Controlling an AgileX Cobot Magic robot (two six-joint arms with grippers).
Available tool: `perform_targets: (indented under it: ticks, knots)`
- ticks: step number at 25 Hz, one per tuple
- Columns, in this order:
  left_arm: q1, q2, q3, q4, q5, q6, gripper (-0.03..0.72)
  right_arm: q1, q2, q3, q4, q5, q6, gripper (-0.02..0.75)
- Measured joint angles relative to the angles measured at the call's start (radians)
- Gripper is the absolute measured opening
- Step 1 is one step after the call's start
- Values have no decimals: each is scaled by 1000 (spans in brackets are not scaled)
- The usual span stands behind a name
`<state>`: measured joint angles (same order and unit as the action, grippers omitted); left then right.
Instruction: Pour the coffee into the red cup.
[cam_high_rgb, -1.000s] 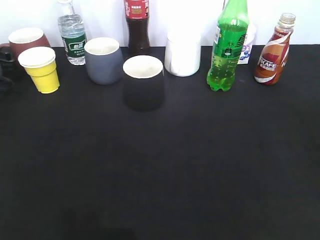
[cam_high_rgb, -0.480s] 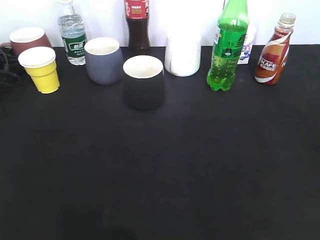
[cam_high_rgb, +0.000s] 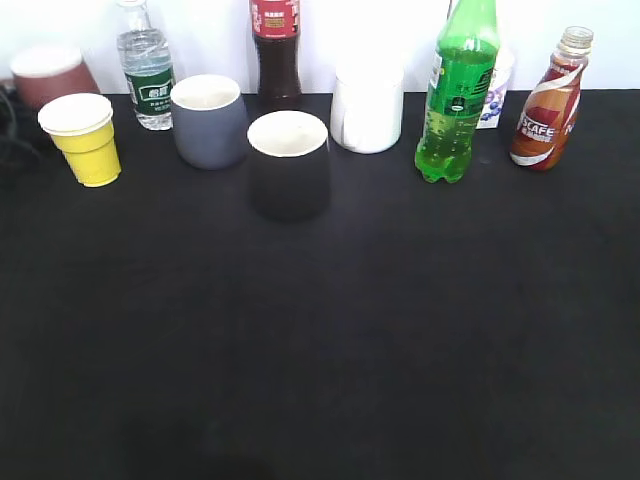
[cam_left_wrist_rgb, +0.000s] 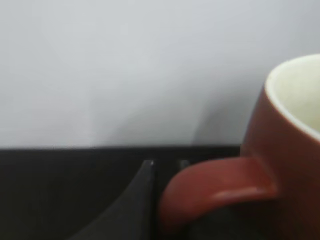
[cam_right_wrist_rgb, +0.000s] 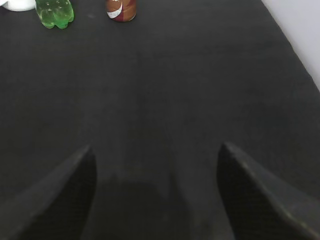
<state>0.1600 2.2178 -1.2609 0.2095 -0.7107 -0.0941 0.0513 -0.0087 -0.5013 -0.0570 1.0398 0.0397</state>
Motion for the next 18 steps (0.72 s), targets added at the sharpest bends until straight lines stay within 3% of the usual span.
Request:
perform_targets:
  ticks: [8,18]
  knots:
    - [0,-252,55,-2,109,3,71,0,0,0,0,0,0,587]
    - [-9,-861,665,8,113,4,71,0,0,0,0,0,0,587]
